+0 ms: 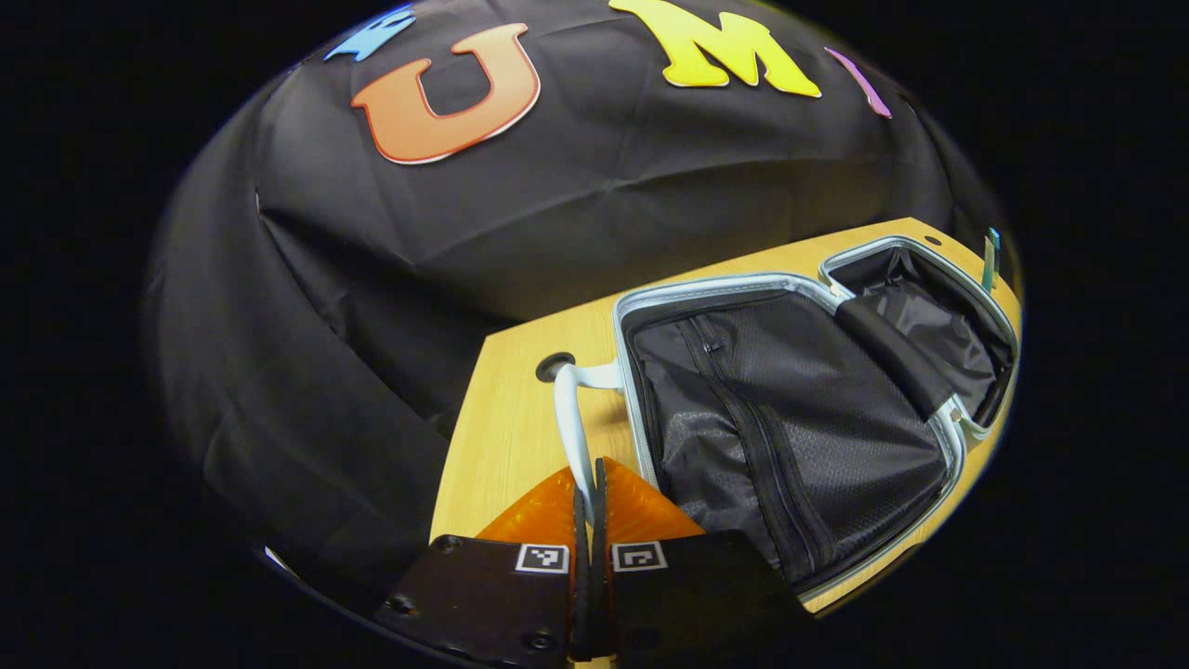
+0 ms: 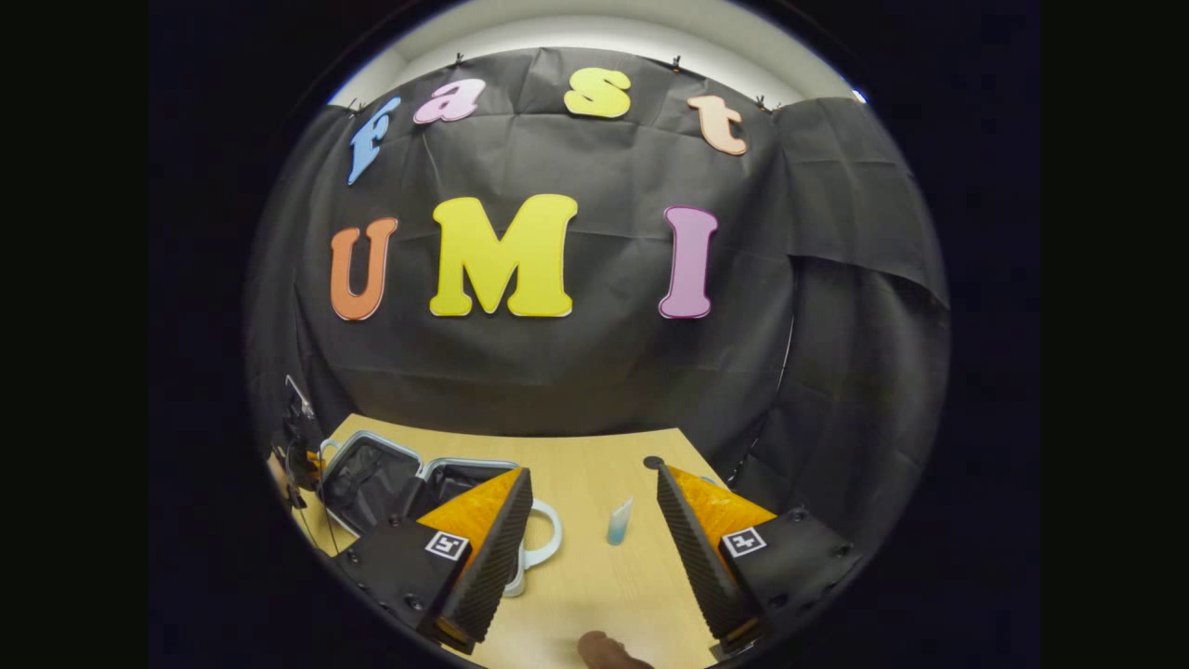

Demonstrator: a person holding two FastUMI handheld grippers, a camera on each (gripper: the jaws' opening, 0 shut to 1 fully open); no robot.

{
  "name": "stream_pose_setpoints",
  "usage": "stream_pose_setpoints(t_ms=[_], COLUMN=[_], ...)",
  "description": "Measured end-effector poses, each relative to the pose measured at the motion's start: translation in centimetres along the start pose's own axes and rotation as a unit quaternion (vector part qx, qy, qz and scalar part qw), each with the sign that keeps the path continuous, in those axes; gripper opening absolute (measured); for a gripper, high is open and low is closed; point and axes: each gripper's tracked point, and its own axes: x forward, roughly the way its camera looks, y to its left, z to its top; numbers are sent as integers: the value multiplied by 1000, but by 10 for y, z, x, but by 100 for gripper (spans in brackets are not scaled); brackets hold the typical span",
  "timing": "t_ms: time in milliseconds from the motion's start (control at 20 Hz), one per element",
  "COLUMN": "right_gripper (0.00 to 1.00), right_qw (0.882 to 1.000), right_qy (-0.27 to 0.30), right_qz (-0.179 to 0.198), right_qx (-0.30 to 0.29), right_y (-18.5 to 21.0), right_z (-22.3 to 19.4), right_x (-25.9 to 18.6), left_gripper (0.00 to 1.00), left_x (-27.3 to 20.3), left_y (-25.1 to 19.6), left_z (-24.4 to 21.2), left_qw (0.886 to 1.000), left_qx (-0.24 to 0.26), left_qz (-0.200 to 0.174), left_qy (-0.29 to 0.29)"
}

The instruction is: First open the suitcase, pack the skin care products into it, and then close the suitcase.

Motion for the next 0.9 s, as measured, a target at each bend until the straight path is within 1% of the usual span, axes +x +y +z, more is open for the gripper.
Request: stream_pose_setpoints(t_ms=[150,200,250,300,350,400,500,550,600,650,700,750,800,900], right_gripper=[80,80,80,80,80,80,80,80,80,80,80,80,80,80], right_qw=[1000,1000,1000,1000,1000,999,999,999,999,999,1000,1000,1000,999], right_qy=[7,7,7,8,8,6,3,2,2,1,0,0,1,4], right_qz=[8,11,15,20,21,24,27,28,30,28,28,27,27,35], right_qx=[-6,-10,-12,-15,-19,-20,-22,-21,-18,-16,-11,-6,-2,11], right_y=[8,11,13,16,16,16,15,12,9,4,-1,-8,-16,-28], right_z=[-5,-6,-8,-9,-9,-9,-9,-9,-9,-10,-10,-11,-13,-16], right_x=[-2,-2,-3,-4,-5,-6,-7,-8,-8,-9,-8,-8,-8,-7], left_gripper=[4,9,12,15,15,29,54,60,63,72,98,95,98,99], left_x=[9,12,14,13,15,14,13,7,1,-8,-16,-25,-38,-61], left_y=[-6,-11,-13,-11,-7,0,12,18,21,20,17,14,8,-6], left_z=[-15,-26,-34,-27,-26,-27,-23,-18,-13,-6,3,14,27,50], left_qw=[1000,999,999,999,999,999,1000,999,999,999,999,999,998,997], left_qx=[-14,-16,-11,-15,-13,-9,-7,-10,-14,-18,-19,-19,-21,-23], left_qz=[-18,-27,-29,-27,-19,-4,18,28,37,37,37,39,39,47], left_qy=[16,32,45,27,30,30,20,13,7,-3,-12,-23,-35,-53])
